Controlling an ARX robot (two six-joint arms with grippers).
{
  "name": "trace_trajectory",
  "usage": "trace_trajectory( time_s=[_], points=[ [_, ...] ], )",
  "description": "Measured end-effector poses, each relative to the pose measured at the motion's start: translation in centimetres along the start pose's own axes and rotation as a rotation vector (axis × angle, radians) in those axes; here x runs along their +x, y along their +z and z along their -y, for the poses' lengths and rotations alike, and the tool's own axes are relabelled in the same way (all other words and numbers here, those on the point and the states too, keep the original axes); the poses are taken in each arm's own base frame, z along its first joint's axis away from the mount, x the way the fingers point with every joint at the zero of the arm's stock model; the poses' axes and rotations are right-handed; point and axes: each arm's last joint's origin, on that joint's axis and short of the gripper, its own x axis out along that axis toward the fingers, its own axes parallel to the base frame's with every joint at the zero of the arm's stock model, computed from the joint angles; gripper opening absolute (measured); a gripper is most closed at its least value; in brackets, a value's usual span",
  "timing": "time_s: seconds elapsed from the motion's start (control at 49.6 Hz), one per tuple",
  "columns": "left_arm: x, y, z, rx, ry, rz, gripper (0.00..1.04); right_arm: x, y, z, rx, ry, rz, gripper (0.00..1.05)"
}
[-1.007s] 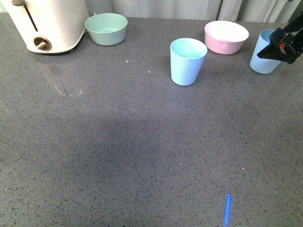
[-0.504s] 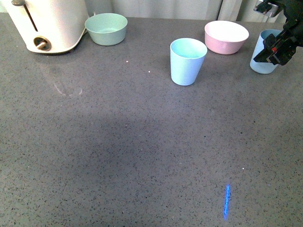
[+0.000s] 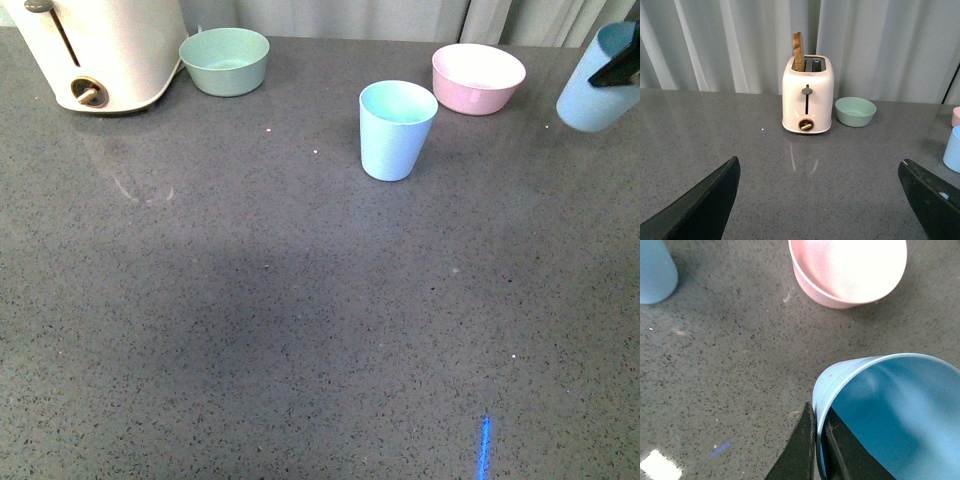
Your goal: Stack blue cups with both arms
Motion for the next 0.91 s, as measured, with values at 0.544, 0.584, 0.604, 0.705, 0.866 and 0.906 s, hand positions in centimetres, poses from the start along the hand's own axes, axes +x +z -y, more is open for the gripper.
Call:
trace_trajectory(
  time_s=[0.544, 0.584, 0.604, 0.705, 0.866, 0.906],
  points=[
    [0.0, 0.0, 0.0, 0.0, 0.0, 0.0, 0.96, -4.3, 8.5, -7.7, -0.148, 0.135, 0.208, 0.02],
    [0.0, 0.0, 0.0, 0.0, 0.0, 0.0, 0.96, -3.7, 9.0, -8.8, -0.159, 0.161, 0.208, 0.02],
    [0.0, 0.0, 0.0, 0.0, 0.0, 0.0, 0.96, -3.5, 9.2, -9.2, -0.164, 0.171, 0.208, 0.02],
    [0.0, 0.0, 0.0, 0.0, 0.0, 0.0, 0.96, -2.1, 9.7, -10.9, -0.181, 0.197, 0.191, 0.02],
    [0.0, 0.0, 0.0, 0.0, 0.0, 0.0, 0.96, -0.5, 9.6, -11.9, -0.171, 0.216, 0.153, 0.02],
    [0.0, 0.0, 0.0, 0.0, 0.0, 0.0, 0.96, -0.2, 9.5, -12.0, -0.171, 0.219, 0.145, 0.02]
  ],
)
